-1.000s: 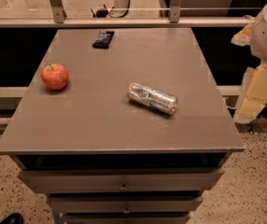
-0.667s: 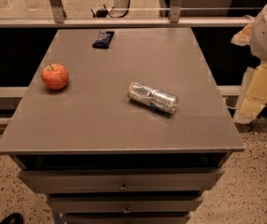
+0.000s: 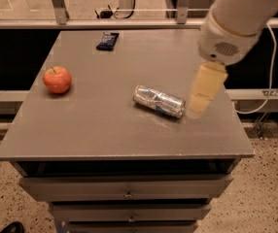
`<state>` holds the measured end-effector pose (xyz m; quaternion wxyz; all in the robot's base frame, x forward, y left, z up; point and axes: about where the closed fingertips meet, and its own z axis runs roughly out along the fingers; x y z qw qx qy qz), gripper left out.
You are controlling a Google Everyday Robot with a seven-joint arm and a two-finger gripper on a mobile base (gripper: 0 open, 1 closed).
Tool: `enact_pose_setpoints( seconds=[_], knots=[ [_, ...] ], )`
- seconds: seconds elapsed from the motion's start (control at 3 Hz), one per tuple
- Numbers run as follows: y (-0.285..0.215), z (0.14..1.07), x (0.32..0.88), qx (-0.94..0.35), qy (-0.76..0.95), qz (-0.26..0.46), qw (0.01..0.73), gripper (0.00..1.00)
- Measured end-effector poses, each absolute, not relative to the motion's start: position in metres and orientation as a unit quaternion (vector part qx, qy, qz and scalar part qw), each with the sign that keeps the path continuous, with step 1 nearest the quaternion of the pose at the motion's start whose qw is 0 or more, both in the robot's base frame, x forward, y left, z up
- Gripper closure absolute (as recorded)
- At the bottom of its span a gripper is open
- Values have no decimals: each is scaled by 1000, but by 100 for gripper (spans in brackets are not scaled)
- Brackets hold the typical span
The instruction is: Place redbull can upright
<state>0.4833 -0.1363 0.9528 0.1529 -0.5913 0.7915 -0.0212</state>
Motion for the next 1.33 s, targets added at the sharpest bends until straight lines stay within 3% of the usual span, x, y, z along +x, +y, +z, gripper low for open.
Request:
enact_pose_setpoints(
  seconds=[0.67, 1.33],
  knots=[
    [-76, 906, 517, -575, 806, 3, 141, 0],
    [-73, 851, 541, -548, 819, 28, 168, 0]
  ],
)
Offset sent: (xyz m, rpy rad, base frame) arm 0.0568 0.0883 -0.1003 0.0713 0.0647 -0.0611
